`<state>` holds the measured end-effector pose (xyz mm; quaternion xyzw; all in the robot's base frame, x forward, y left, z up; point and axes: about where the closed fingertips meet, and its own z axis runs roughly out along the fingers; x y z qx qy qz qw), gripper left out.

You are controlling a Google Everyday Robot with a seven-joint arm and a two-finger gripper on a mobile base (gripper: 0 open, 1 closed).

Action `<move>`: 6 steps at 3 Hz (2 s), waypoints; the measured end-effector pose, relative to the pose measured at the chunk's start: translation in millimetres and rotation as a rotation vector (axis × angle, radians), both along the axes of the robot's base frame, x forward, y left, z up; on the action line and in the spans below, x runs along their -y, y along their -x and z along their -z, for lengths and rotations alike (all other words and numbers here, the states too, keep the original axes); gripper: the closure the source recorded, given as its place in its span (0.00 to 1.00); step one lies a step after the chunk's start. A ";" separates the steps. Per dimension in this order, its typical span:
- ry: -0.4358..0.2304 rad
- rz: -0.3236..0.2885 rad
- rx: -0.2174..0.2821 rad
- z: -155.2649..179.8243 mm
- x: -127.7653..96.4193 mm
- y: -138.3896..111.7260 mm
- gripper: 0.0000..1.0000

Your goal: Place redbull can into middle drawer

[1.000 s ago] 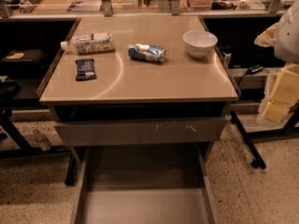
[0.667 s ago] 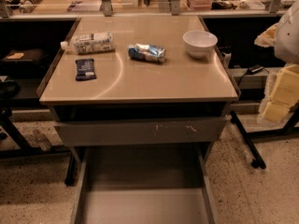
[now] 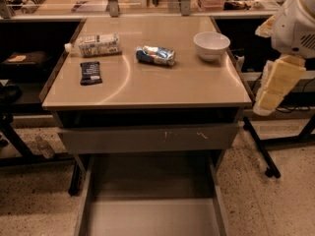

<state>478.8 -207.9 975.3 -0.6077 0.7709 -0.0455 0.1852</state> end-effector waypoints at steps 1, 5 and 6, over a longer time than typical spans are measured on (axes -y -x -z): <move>-0.020 -0.040 0.031 9.7 -16.7 -38.5 0.00; -0.256 -0.260 0.144 37.2 -68.5 -116.3 0.00; -0.275 -0.268 0.143 43.1 -73.2 -137.4 0.00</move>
Offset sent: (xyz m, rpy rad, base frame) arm 0.1097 0.0602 -0.0273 0.1202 -0.1849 0.2075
